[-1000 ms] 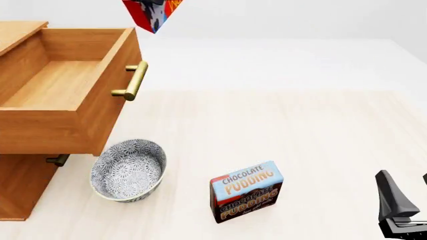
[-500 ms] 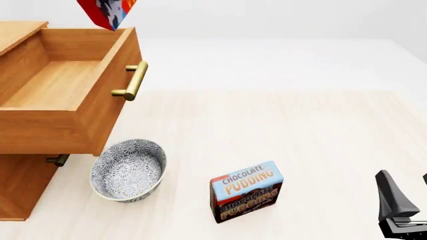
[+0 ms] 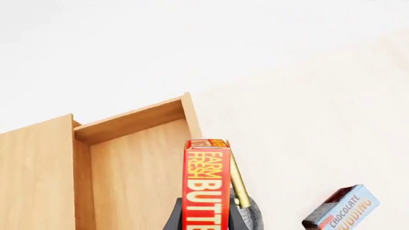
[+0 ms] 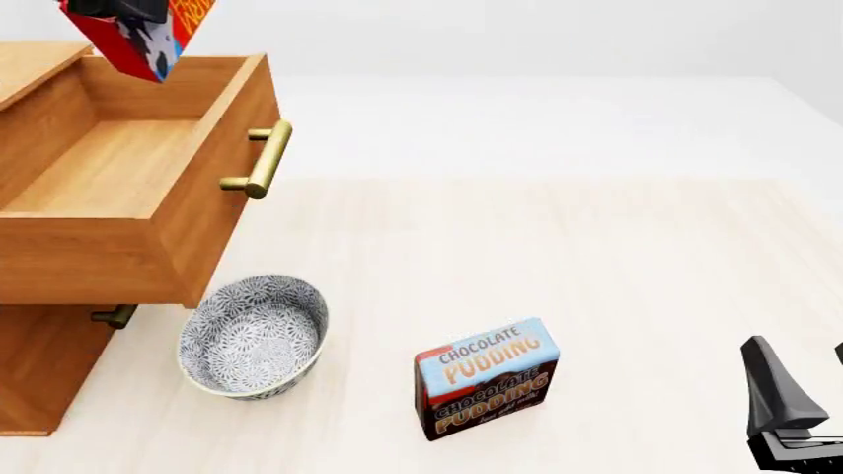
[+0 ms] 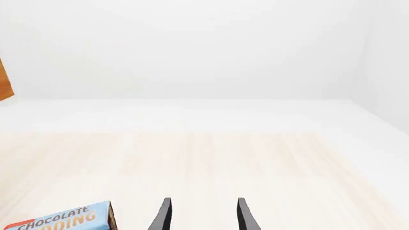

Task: Put the butter at the back in the top drawer of the cabinet and close it.

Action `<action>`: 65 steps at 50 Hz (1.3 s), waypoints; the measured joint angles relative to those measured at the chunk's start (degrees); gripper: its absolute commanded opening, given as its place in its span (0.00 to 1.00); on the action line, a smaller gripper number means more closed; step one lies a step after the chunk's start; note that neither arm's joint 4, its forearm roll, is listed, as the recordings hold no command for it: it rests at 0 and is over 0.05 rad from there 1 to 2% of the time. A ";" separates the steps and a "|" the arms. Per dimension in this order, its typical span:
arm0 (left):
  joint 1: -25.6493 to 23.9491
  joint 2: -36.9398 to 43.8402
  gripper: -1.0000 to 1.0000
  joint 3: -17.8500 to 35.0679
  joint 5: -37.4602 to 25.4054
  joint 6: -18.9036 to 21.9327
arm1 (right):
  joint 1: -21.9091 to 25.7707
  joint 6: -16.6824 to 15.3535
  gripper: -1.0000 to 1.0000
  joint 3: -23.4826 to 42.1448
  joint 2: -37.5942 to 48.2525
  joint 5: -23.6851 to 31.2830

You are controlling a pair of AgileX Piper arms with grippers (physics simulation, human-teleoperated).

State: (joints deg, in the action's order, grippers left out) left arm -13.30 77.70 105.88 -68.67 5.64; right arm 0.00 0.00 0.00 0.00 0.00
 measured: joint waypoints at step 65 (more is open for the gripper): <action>10.57 -5.54 0.00 -17.20 6.72 -3.15 | 0.00 0.00 1.00 0.00 0.00 0.00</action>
State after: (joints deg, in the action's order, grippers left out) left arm -2.73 72.16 88.68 -61.95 2.49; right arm 0.00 0.00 0.00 0.00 0.00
